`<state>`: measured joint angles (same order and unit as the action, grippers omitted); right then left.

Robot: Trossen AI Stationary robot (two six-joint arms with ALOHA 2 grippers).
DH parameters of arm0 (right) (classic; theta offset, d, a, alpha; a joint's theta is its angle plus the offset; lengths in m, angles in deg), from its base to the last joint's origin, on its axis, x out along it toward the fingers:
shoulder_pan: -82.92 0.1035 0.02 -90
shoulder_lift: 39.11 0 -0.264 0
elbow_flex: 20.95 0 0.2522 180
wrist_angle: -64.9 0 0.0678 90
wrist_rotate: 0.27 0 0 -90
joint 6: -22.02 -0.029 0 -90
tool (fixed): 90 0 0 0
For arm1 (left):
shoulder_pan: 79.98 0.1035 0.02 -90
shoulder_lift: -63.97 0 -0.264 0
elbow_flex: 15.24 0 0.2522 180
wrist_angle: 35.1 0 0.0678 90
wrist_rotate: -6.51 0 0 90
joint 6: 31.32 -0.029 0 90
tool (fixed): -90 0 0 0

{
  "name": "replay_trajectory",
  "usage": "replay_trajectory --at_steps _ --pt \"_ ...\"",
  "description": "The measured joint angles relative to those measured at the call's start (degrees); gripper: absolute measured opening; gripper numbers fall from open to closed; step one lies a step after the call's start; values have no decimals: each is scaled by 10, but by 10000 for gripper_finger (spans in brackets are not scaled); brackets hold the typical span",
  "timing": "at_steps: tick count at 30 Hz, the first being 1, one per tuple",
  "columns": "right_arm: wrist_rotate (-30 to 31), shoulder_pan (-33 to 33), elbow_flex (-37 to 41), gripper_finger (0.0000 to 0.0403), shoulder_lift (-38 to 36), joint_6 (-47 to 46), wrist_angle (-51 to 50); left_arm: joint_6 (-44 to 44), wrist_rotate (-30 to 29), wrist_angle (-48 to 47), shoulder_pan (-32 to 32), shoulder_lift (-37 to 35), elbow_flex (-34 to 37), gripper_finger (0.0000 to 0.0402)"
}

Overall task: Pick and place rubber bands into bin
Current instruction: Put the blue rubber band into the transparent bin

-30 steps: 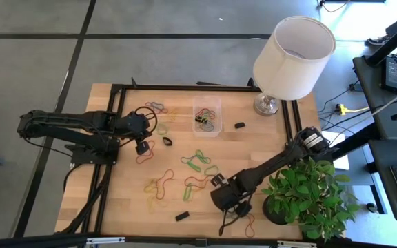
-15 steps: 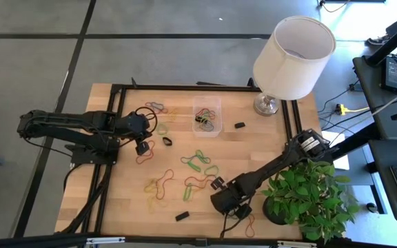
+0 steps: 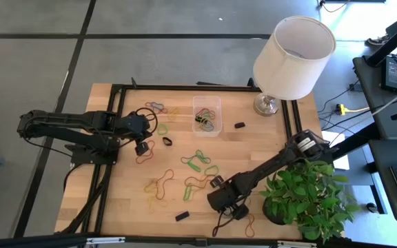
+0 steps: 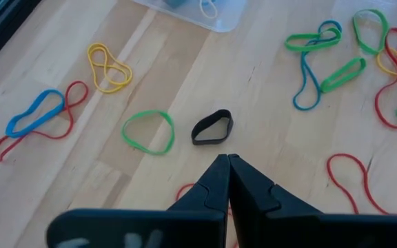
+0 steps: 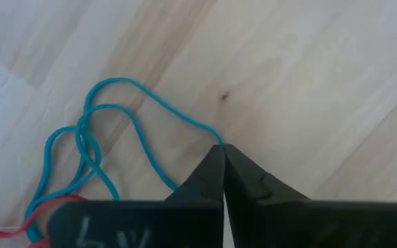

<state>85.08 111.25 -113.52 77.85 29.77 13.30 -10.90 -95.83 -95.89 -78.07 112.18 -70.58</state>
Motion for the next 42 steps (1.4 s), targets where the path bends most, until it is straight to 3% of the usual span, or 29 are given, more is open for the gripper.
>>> replay_trajectory --at_steps 10,28,33,42 --pt "57 -16 -56 1 -2 -40 -56 -29 0 0 0 0 0 6" --pt "290 -39 -159 0 -4 -200 -53 -109 9 0 0 0 0 6" --pt "368 -44 -195 0 -4 -288 -84 -118 22 0 0 0 0 6" --pt "375 -127 -243 0 -5 -419 -115 -126 16 0 0 0 0 2"
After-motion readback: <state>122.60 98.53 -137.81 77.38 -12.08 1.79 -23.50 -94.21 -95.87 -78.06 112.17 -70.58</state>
